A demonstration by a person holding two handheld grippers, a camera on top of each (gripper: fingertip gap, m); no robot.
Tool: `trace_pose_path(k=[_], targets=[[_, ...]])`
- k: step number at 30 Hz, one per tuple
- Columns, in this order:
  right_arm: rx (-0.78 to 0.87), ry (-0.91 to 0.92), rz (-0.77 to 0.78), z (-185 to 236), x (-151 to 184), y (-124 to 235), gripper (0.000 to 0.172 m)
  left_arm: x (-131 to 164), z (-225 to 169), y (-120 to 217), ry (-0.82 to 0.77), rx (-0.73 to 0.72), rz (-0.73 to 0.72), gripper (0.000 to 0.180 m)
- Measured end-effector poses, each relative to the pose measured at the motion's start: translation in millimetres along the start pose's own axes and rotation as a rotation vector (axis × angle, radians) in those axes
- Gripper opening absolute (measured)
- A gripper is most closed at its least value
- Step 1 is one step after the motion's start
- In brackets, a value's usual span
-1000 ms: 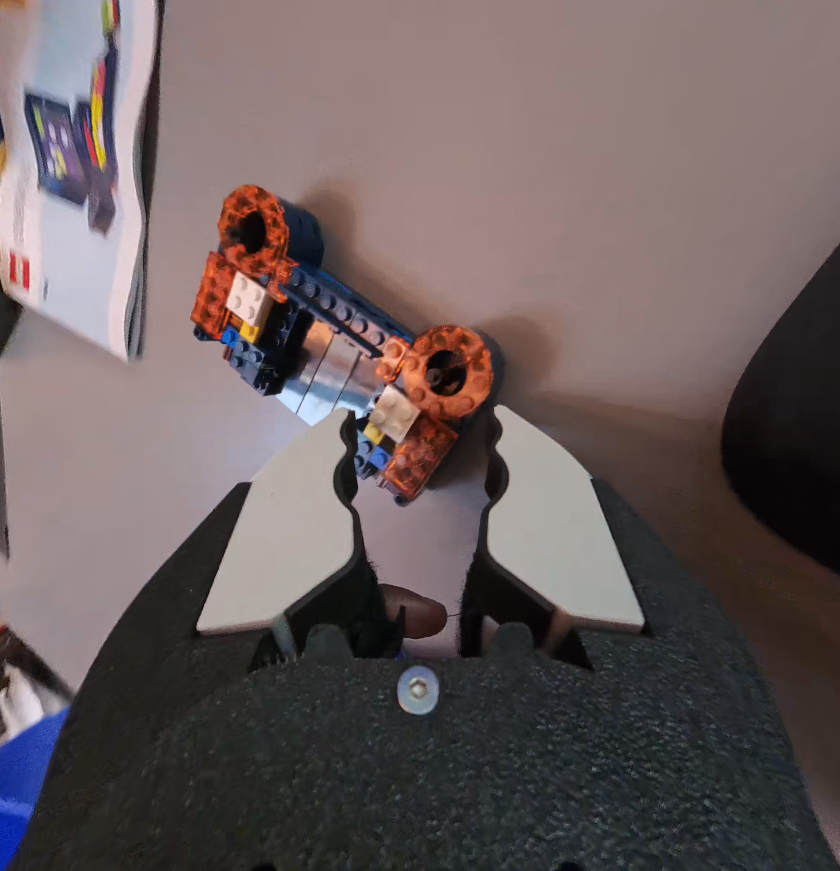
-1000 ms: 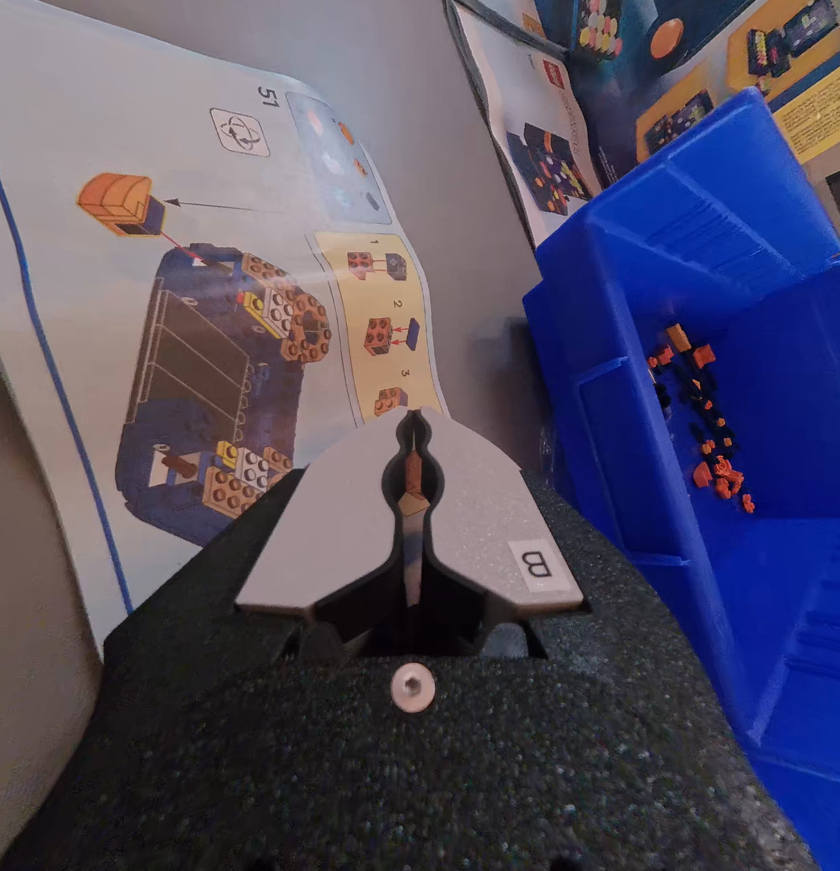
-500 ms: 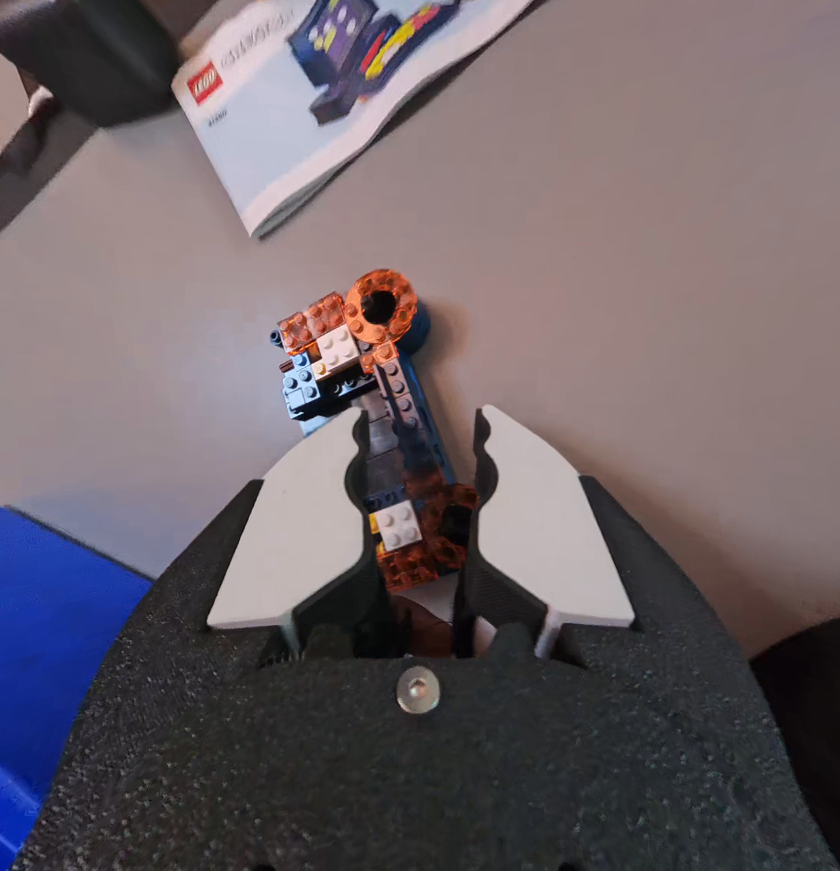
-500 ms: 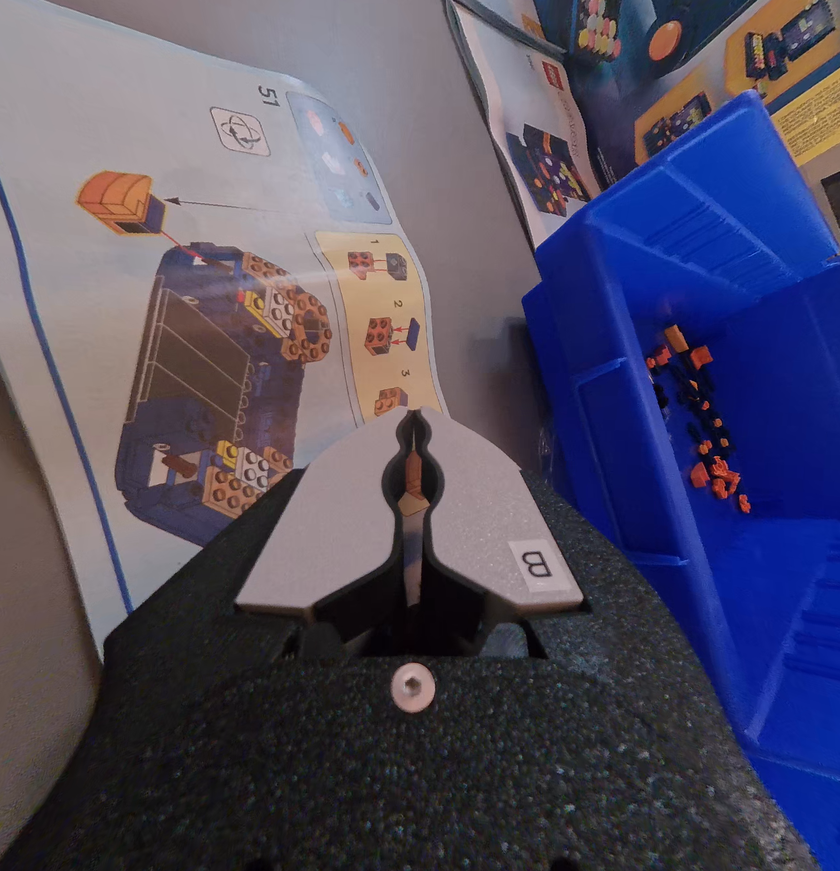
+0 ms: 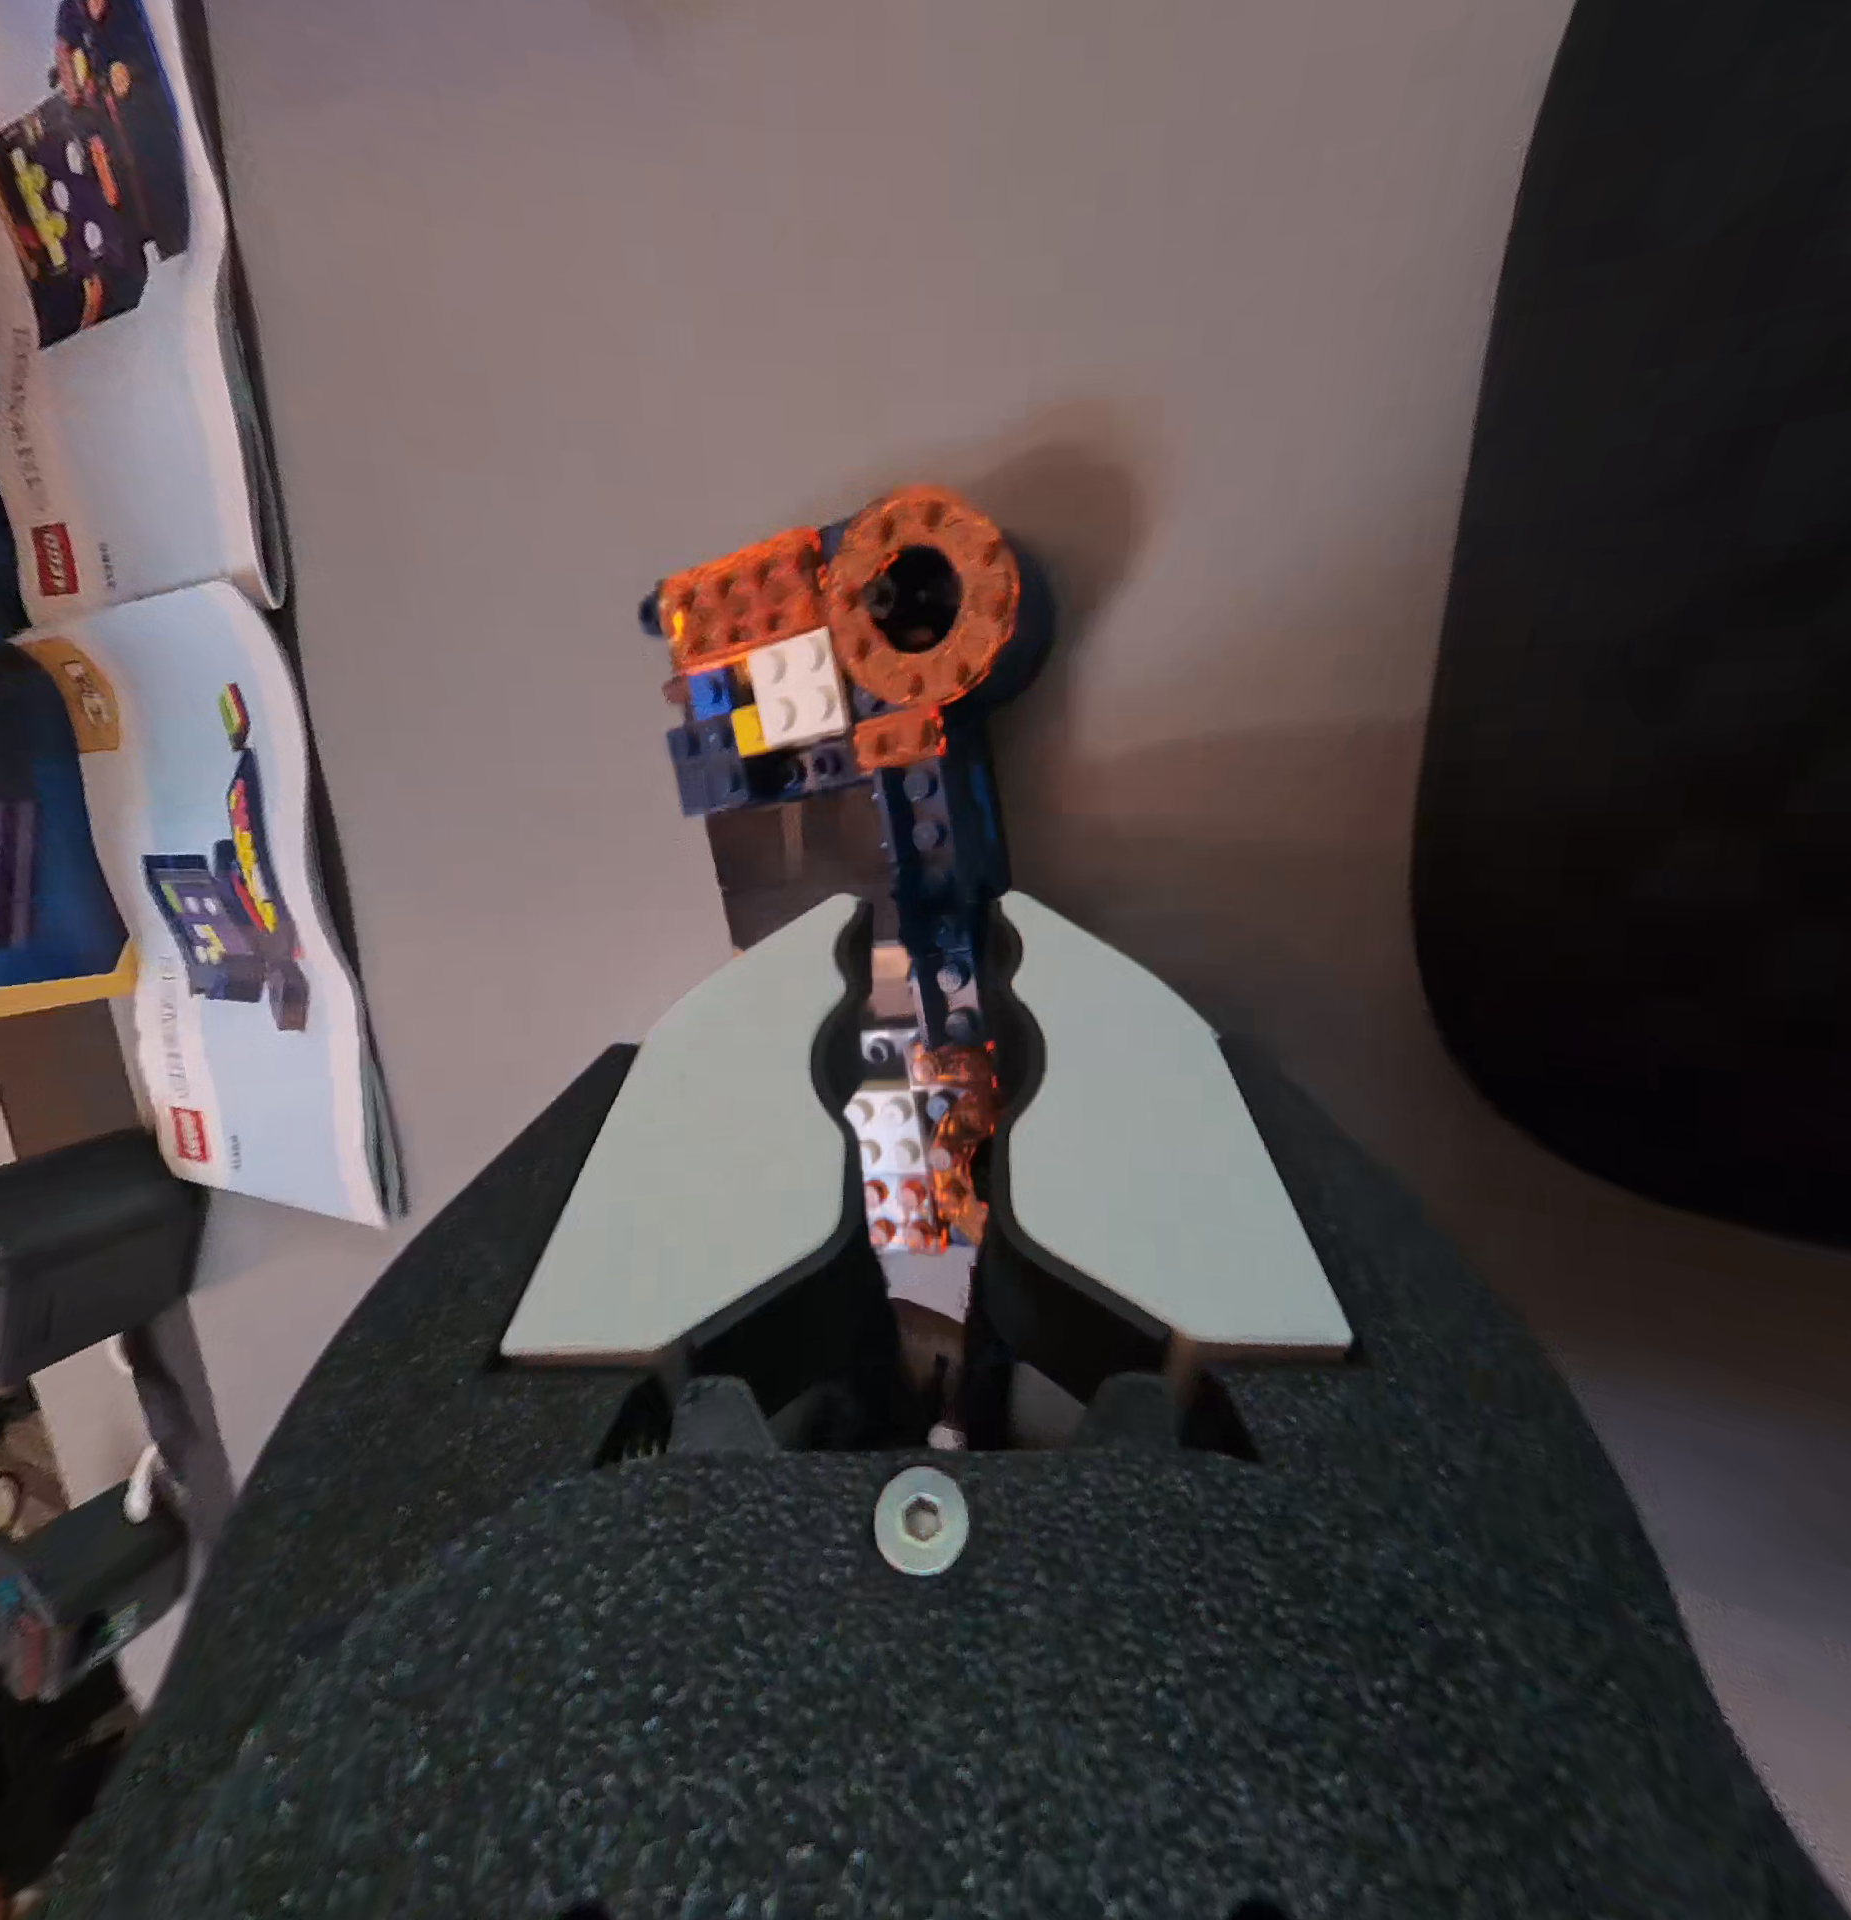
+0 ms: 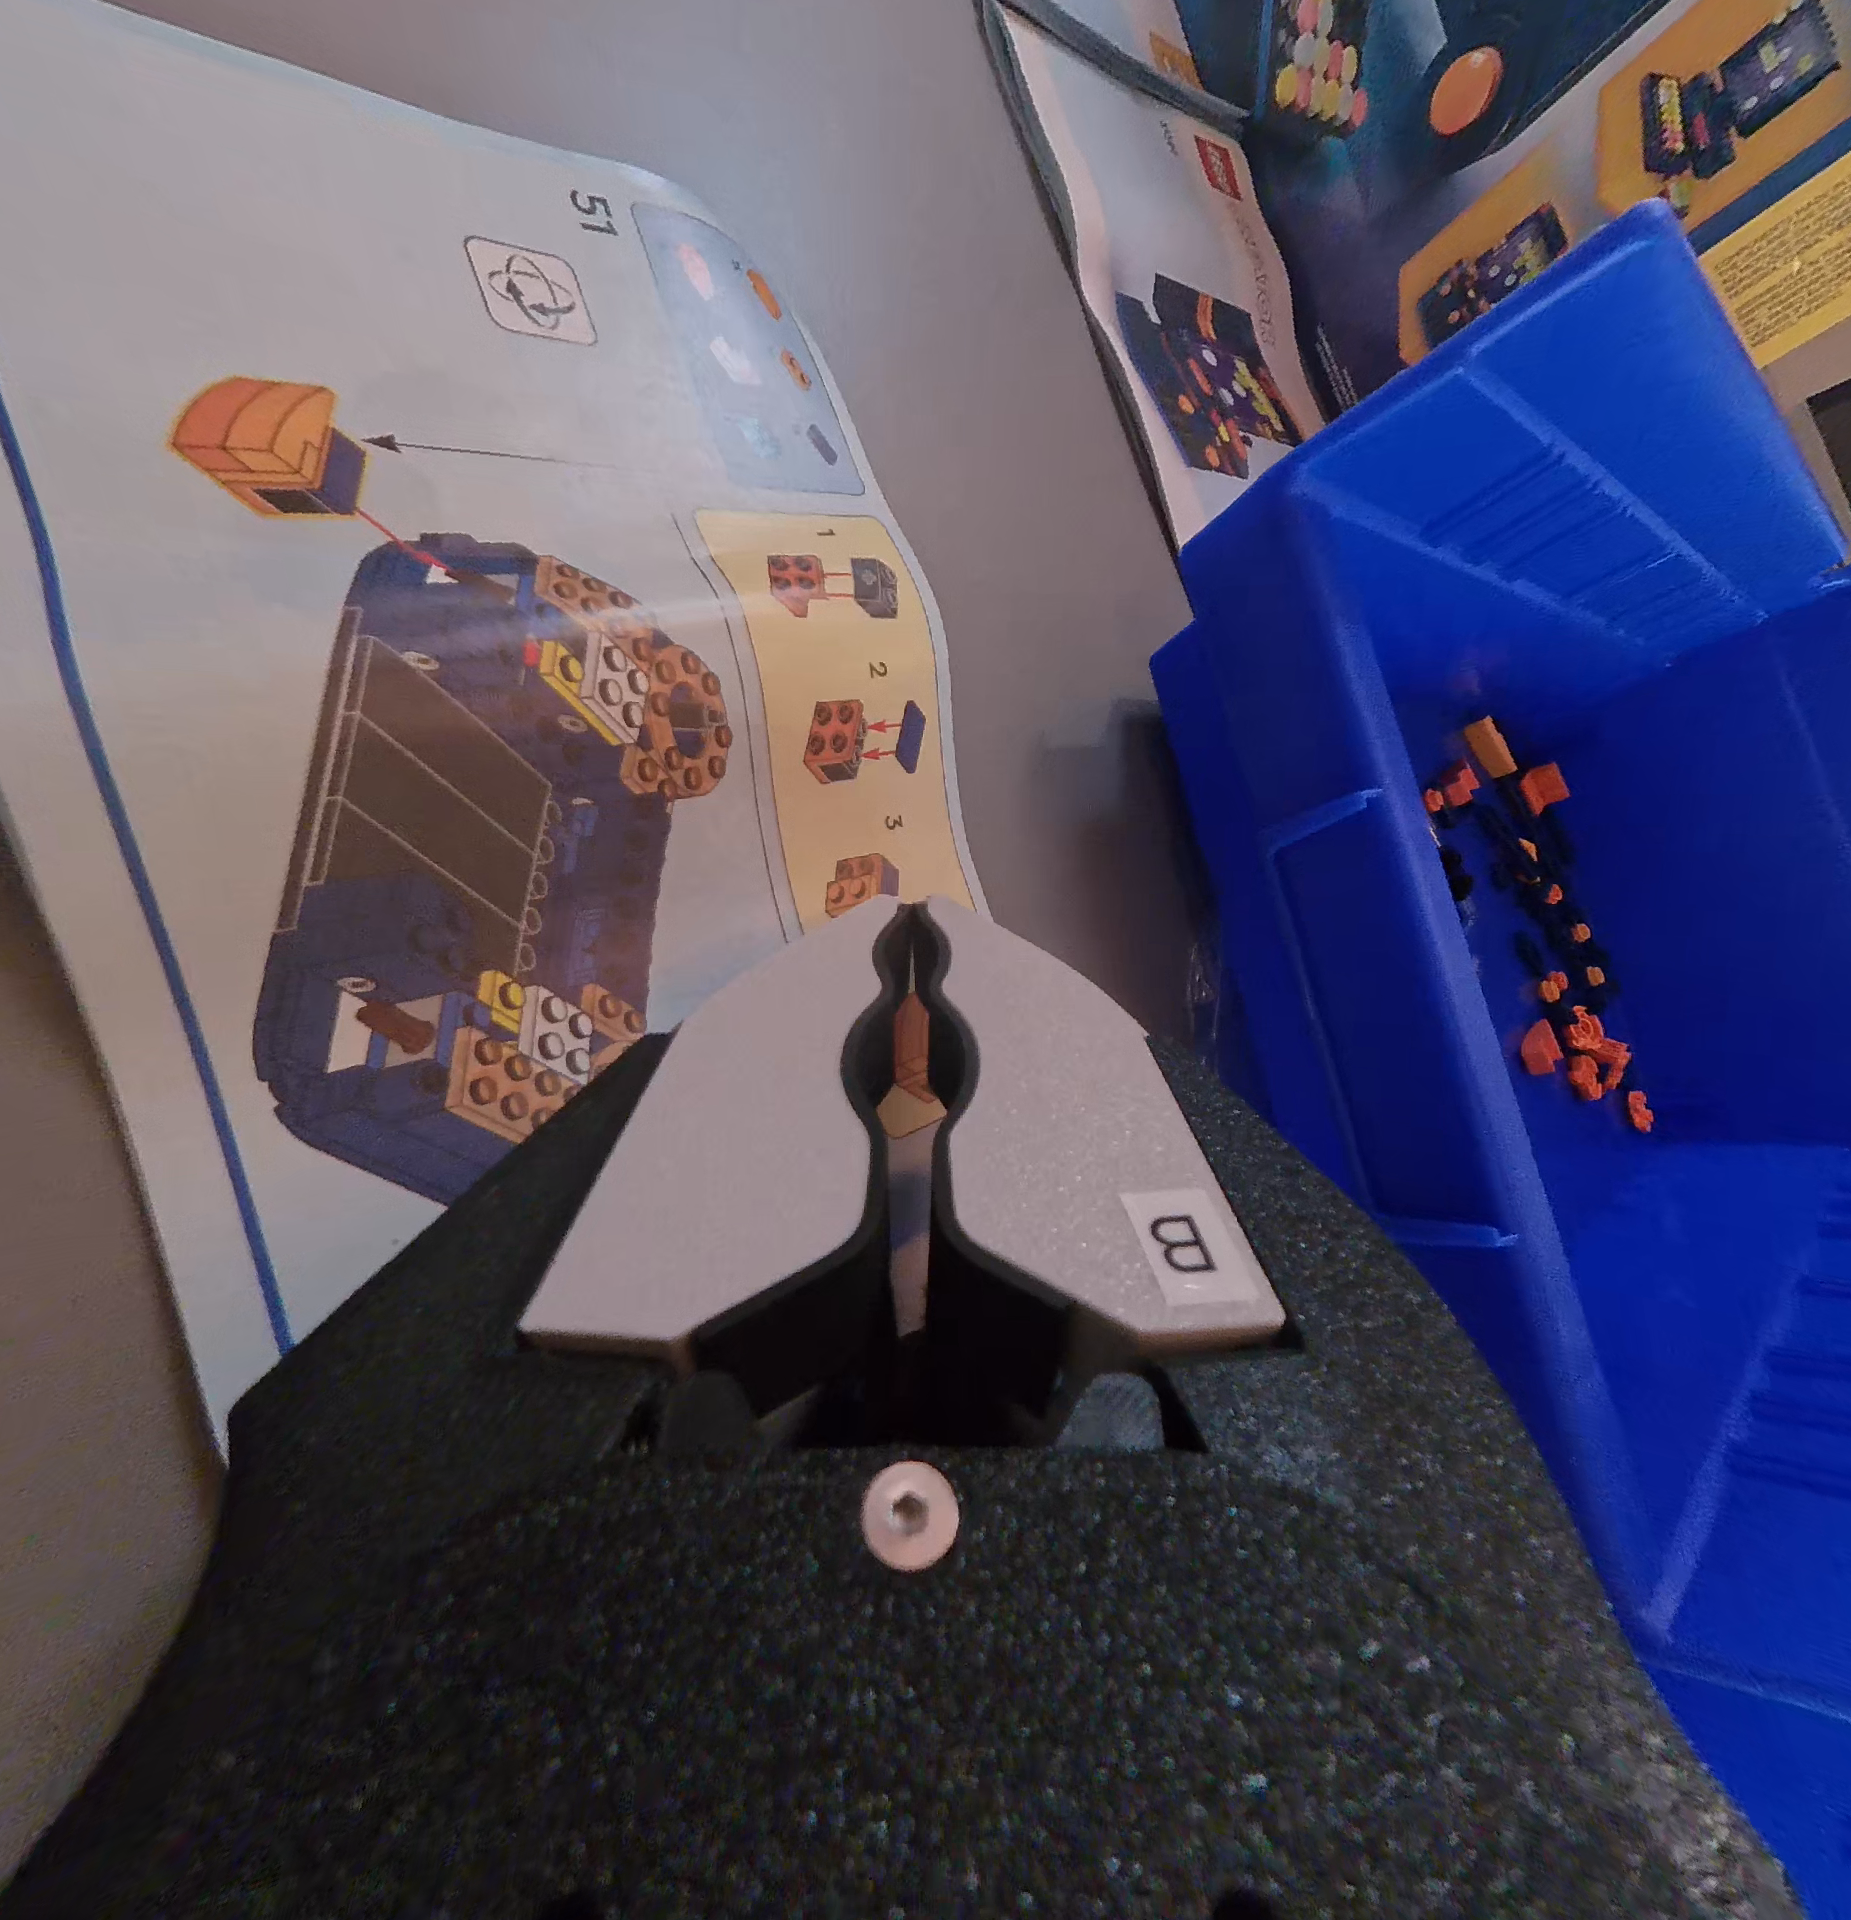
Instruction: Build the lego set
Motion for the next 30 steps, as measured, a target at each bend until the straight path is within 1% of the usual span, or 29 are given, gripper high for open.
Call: trace_pose_path(k=[2, 7, 9, 11, 13, 14, 16, 18, 19, 20, 21, 22, 23, 24, 25, 26, 27, 28, 29, 30], targets=[[0.0, 0.0, 0.0, -1, -1, 0, 0.0, 5, 7, 3, 0.005, -0.029, 0.021, 0.029], [-0.002, 0.003, -0.001, 0, -1, 0, 0.0, 8, 13, 3, 0.075, -0.086, 0.029, 0.034], [-0.003, -0.007, -0.001, -1, -1, 0, 0.001, 1, 11, 6, 0.104, -0.091, -0.015, 0.04], [0.002, -0.043, -0.02, -5, -4, 2, 0.01, -12, 11, 14, 0.159, -0.106, -0.086, 0.046], [0.023, -0.127, -0.091, -16, -13, 9, 0.011, -27, 14, 27, 0.202, -0.141, -0.153, 0.051], [0.034, -0.178, -0.143, -23, -20, 15, 0.011, -39, 19, 36, 0.208, -0.185, -0.202, 0.051], [0.057, -0.287, -0.256, -40, -38, 28, 0.012, -74, 34, 55, 0.213, -0.298, -0.376, 0.049], [0.059, -0.382, -0.364, -56, -59, 42, 0.019, -125, 50, 74, 0.258, -0.386, -0.659, 0.05], [0.068, -0.426, -0.424, -67, -71, 49, 0.025, -151, 56, 80, 0.31, -0.389, -0.824, 0.053], [0.086, -0.469, -0.482, -81, -84, 55, 0.029, -176, 58, 81, 0.361, -0.345, -0.975, 0.059], [0.127, -0.532, -0.514, -97, -91, 58, 0.03, -199, 57, 78, 0.401, -0.275, -1.101, 0.07], [0.152, -0.597, -0.503, -112, -94, 57, 0.032, -216, 58, 70, 0.461, -0.212, -1.189, 0.074], [0.11, -0.631, -0.461, -118, -95, 50, 0.039, -230, 63, 57, 0.535, -0.16, -1.234, 0.076], [0.021, -0.65, -0.401, -115, -95, 40, 0.049, -241, 67, 42, 0.586, -0.125, -1.254, 0.077], [-0.068, -0.674, -0.33, -109, -91, 27, 0.061, -248, 73, 26, 0.597, -0.126, -1.255, 0.077], [-0.127, -0.693, -0.257, -99, -82, 13, 0.074, -250, 80, 9, 0.576, -0.17, -1.239, 0.073], [-0.139, -0.702, -0.227, -91, -73, 1, 0.081, -248, 85, -9, 0.534, -0.235, -1.197, 0.069], [-0.111, -0.696, -0.258, -85, -67, -6, 0.08, -242, 85, -24, 0.478, -0.275, -1.116, 0.068], [-0.043, -0.676, -0.306, -83, -62, -9, 0.073, -238, 79, -33, 0.415, -0.284, -1.043, 0.068], [0.029, -0.614, -0.332, -82, -57, -10, 0.061, -235, 74, -33, 0.369, -0.296, -1.028, 0.066]])
Point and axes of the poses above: each gripper's, where its closed fingertips meet, y back along the fingers, x out of its underside, z = x × y across the jaws, the point moved 1 cm from there along y, back along the fingers, and after that the axes turned 7 degrees about x, right-handed, at the moved point
